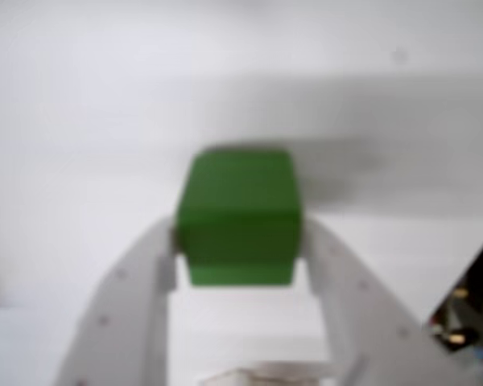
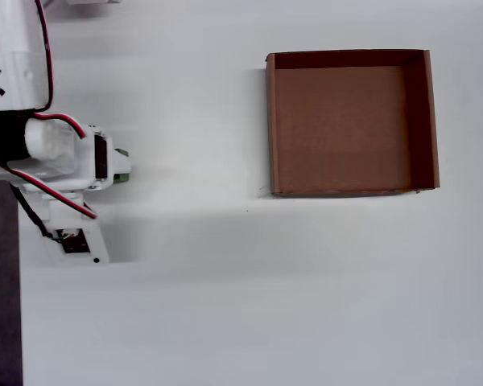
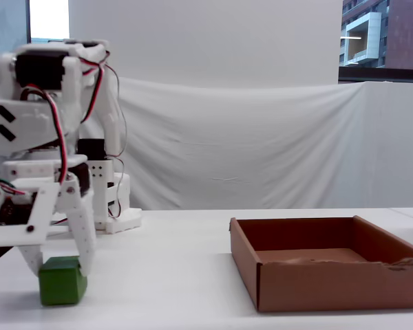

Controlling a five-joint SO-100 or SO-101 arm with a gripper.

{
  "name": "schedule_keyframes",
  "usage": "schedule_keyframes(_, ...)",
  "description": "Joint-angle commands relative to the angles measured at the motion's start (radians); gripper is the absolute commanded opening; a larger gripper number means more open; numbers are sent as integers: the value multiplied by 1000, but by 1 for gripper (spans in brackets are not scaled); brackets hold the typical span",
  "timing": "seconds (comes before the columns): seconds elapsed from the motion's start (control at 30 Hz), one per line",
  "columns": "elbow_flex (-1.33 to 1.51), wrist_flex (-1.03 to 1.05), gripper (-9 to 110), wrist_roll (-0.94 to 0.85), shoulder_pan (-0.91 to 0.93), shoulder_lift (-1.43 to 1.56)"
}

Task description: Grasp a green cube and put it in a box.

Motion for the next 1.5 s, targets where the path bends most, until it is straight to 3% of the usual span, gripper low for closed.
schedule_keyframes(0.0,-35,21,14,8,-14,72)
schedule_keyframes(0.43,-109,129,15,110,-117,124)
schedule_keyframes(1.47,-225,304,15,330,-623,261)
